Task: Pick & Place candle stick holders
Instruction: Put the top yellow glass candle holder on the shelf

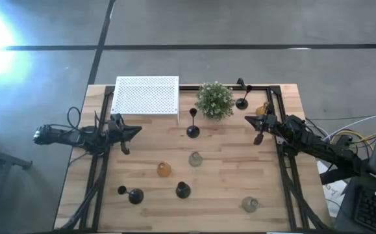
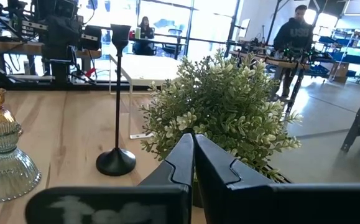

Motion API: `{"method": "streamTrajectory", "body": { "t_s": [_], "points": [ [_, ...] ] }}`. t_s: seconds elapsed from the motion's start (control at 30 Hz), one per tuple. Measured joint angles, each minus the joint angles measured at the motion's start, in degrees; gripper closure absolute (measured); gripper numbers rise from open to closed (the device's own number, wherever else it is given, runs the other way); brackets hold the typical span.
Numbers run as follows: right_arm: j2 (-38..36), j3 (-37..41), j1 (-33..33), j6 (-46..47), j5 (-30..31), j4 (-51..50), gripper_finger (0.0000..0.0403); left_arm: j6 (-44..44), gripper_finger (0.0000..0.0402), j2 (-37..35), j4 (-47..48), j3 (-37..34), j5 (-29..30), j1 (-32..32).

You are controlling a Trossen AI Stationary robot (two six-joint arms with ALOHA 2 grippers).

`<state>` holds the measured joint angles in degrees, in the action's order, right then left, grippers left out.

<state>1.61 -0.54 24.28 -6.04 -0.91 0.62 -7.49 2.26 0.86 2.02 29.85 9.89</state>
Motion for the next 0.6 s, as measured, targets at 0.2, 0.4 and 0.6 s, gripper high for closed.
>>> {"method": "streamTrajectory", "body": {
  "t_s": [0.2, 0.4, 0.6],
  "points": [
    [0.0, 0.0, 0.0, 0.0, 0.0, 0.0, 0.0394, 0.0, 0.0390, 0.0, 0.0, 0.0, 0.0, 0.0],
    [0.0, 0.0, 0.0, -0.6, 0.3, 0.9, 0.0394, 0.0, 0.0390, 0.0, 0.0, 0.0, 0.0, 0.0],
    [2.6, 0.0, 0.4, 27.4, 17.1, 49.2, 0.0394, 0.0, 0.0390, 0.0, 0.0, 0.0, -0.1, 0.0]
  ]
}}
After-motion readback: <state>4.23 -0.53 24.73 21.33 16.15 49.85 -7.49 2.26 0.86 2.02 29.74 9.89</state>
